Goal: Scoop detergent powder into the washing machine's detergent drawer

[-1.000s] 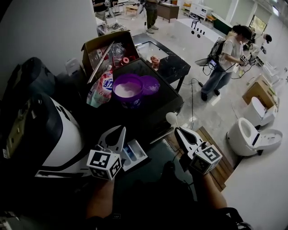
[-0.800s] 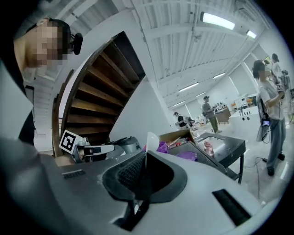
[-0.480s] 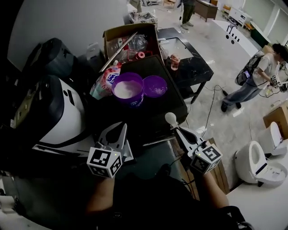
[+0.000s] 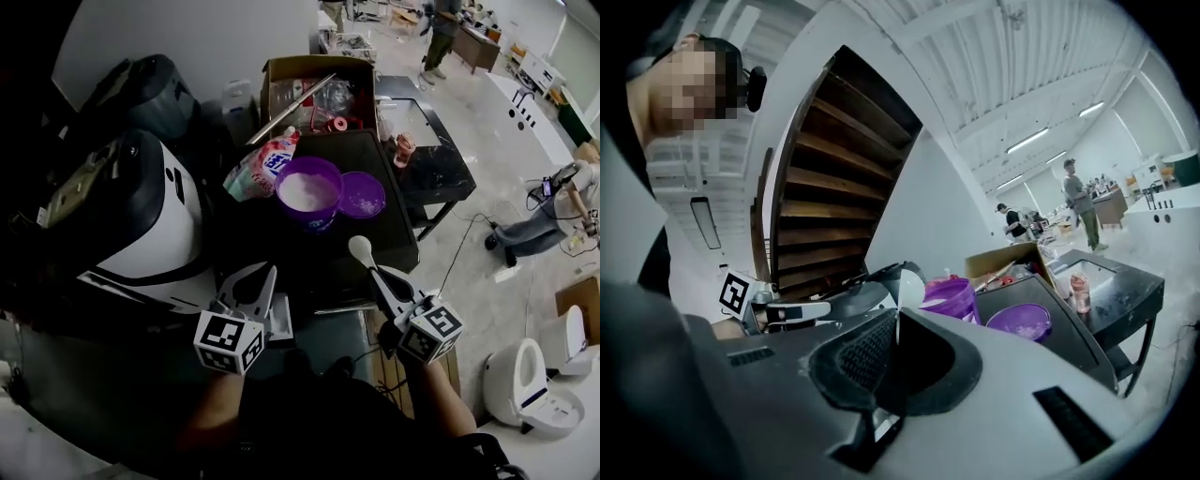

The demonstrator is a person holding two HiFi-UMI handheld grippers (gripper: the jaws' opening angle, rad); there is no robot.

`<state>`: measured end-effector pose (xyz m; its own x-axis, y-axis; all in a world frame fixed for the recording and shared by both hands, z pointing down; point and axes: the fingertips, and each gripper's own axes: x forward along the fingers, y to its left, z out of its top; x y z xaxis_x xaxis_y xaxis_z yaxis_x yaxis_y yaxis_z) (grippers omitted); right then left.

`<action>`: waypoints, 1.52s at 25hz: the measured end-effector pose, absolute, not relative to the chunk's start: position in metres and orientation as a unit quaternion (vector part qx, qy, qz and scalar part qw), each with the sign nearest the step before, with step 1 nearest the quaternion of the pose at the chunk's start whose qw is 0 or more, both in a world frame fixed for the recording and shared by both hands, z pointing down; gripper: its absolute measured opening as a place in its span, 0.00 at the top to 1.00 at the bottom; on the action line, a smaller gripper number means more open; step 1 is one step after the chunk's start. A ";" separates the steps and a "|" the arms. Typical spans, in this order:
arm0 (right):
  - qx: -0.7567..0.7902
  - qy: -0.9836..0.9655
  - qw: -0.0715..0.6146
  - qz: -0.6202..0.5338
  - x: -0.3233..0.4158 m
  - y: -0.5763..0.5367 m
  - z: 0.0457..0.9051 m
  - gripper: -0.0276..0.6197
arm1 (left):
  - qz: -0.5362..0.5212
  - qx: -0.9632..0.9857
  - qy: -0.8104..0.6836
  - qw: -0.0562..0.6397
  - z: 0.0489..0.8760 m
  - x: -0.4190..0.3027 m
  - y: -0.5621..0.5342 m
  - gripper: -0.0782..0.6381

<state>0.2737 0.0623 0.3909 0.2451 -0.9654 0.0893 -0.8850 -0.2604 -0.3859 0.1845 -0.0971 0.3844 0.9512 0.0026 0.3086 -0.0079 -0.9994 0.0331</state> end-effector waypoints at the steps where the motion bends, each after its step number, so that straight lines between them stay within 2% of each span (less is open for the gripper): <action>1: -0.776 0.598 0.125 -0.155 0.272 0.052 0.388 0.93 | 0.153 0.988 -0.006 0.018 0.385 0.181 -0.106 0.88; 6: -0.764 0.621 0.089 -0.149 0.266 0.002 0.376 0.93 | 0.127 0.991 -0.029 0.022 0.378 0.165 -0.149 0.88; 17: -0.719 0.673 0.071 -0.157 0.250 -0.069 0.383 0.93 | 0.132 0.986 -0.096 0.045 0.390 0.132 -0.204 0.88; 31: -0.633 0.756 0.064 -0.153 0.350 -0.065 0.377 0.93 | 0.114 0.964 -0.237 0.043 0.362 0.182 -0.172 0.88; 38: -0.593 0.786 0.065 -0.162 0.372 -0.065 0.370 0.93 | 0.110 0.949 -0.289 0.056 0.359 0.180 -0.157 0.88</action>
